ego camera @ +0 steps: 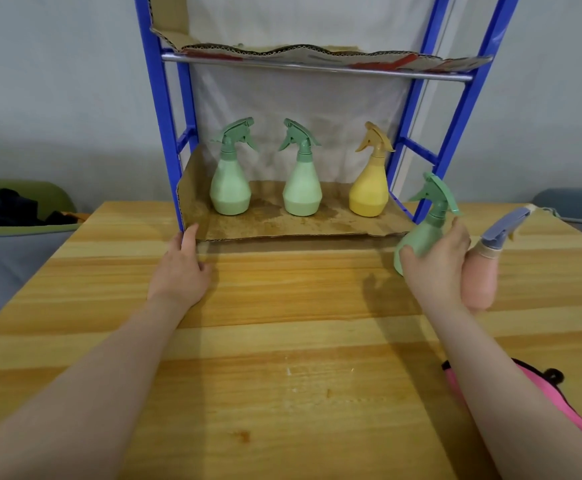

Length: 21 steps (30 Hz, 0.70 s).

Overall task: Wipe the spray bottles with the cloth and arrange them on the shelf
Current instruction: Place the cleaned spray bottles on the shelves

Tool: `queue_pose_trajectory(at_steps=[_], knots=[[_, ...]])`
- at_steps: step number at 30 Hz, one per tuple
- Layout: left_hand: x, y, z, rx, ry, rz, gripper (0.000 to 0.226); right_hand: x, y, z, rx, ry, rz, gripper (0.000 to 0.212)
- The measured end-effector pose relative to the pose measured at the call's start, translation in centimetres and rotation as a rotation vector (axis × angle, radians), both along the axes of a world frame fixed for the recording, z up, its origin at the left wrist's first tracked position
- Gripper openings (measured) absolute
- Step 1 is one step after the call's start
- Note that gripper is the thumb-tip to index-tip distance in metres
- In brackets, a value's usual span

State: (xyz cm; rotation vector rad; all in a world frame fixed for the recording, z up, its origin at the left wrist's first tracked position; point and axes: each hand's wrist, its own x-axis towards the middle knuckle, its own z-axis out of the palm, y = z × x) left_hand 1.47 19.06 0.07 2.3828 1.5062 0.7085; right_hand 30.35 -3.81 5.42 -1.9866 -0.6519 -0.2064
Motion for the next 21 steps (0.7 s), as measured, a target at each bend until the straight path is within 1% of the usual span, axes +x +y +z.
queue_pose_trajectory(at_steps=[4, 6, 11, 17, 21], knots=[[-0.1, 0.0, -0.1, -0.012, -0.005, 0.002, 0.076, 1.1, 1.3, 0.7, 0.014, 0.167, -0.004, 0.088], [-0.1, 0.0, -0.2, -0.018, -0.012, -0.001, 0.076, 1.5, 2.0, 0.7, -0.016, 0.164, -0.008, 0.087], [-0.1, 0.1, -0.2, -0.019, -0.014, 0.001, 0.075, 1.9, 3.3, 0.2, -0.117, 0.141, -0.026, 0.096], [-0.1, 0.3, -0.4, -0.015, -0.005, 0.003, 0.075, 1.7, 2.8, 0.2, -0.129, 0.126, 0.005, 0.090], [-0.1, 0.2, -0.4, -0.005, 0.005, 0.003, 0.074, 0.4, 2.2, 0.9, -0.039, 0.115, 0.071, 0.077]])
